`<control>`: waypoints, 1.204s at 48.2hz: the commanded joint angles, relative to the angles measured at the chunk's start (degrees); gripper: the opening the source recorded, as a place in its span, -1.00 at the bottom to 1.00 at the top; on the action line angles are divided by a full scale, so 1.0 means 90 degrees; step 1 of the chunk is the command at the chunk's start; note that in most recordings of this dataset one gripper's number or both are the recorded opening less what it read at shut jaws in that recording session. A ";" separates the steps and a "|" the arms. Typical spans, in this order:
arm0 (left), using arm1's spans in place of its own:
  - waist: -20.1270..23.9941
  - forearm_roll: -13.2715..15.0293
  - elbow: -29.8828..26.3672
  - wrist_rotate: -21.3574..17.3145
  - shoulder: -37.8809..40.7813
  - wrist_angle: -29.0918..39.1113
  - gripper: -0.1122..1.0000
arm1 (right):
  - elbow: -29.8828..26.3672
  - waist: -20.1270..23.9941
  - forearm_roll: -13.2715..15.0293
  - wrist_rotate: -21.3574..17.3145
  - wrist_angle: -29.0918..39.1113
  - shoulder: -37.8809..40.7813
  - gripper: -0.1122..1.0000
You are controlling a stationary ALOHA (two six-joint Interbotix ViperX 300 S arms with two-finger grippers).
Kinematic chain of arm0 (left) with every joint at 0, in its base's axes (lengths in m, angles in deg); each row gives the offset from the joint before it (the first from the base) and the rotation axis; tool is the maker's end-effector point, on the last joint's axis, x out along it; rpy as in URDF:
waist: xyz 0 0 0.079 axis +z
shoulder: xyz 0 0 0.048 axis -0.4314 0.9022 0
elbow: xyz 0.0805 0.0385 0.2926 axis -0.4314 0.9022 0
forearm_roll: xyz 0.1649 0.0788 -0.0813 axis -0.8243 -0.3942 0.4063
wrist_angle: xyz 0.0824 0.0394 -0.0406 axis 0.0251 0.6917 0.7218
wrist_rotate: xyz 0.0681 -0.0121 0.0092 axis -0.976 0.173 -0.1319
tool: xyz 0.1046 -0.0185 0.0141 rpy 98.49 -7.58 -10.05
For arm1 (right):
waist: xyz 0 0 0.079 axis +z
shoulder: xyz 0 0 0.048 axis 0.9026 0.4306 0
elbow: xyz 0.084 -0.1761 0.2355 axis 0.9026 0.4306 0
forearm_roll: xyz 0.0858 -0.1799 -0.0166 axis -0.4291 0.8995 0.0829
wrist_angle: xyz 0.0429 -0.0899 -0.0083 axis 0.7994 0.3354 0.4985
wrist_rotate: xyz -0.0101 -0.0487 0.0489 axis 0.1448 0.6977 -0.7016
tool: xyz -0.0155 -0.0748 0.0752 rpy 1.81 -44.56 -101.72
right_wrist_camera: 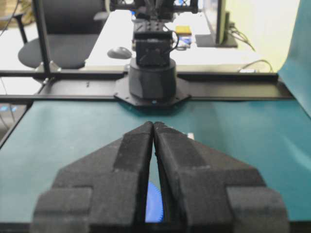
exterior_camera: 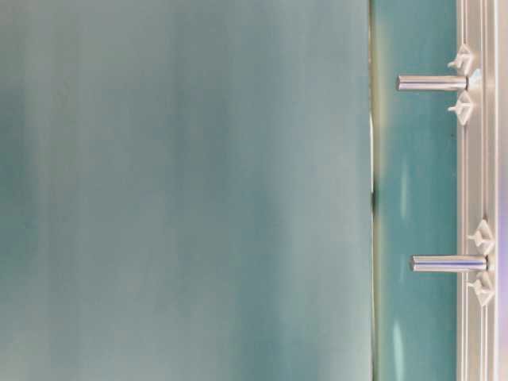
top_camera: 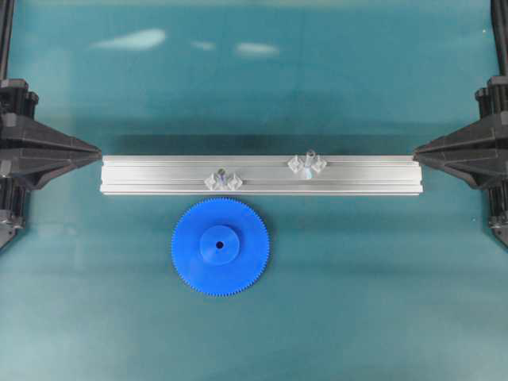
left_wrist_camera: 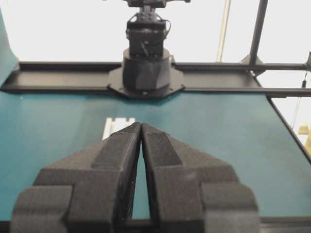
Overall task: Insert the large gear onto the shaft.
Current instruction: 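Move the left gripper over the blue gear's center hub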
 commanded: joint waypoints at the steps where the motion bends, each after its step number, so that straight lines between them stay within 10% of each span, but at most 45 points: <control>1: -0.0117 -0.0078 -0.0107 0.0273 0.0049 0.0176 -0.60 | -0.0088 -0.0020 -0.0020 0.0000 -0.0010 0.0088 -0.51; 20: -0.0283 -0.0117 -0.0723 0.0557 0.0361 0.1689 -0.83 | -0.0137 -0.0020 -0.0273 -0.0488 0.1260 0.0029 -0.73; 58: -0.0674 -0.0117 -0.1494 0.0625 0.2676 0.2148 -0.83 | -0.0078 -0.0186 -0.0264 -0.0508 0.3398 -0.0293 -0.73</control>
